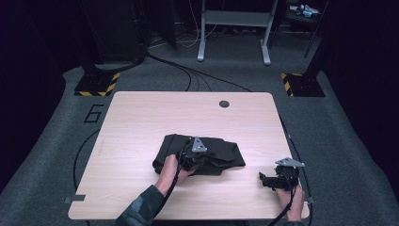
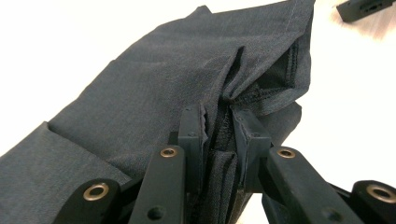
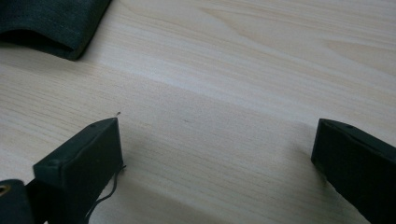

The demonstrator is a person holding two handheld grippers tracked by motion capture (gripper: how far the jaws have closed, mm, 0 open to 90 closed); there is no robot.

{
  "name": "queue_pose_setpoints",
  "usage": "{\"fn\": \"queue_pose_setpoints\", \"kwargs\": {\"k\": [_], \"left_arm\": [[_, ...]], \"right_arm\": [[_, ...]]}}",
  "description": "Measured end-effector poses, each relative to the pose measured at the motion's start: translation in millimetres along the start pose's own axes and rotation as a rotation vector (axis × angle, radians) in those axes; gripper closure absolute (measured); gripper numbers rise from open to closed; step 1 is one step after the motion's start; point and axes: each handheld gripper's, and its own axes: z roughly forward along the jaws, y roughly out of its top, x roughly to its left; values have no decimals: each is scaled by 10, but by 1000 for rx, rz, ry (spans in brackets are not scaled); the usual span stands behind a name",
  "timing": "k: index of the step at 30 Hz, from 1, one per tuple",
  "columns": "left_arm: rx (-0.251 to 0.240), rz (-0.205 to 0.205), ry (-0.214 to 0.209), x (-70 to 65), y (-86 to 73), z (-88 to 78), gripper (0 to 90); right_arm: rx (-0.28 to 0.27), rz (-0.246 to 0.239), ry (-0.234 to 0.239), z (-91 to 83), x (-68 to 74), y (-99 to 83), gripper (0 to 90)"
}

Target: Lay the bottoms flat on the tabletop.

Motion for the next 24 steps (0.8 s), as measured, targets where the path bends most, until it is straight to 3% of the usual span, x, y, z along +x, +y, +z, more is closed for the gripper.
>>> {"fn": "queue_pose_setpoints", "kwargs": {"k": [24], "left_arm": [[-62, -1, 60, 133, 72, -272, 759]], "right_arm": [[1, -3, 1, -1, -2, -1, 12]]}}
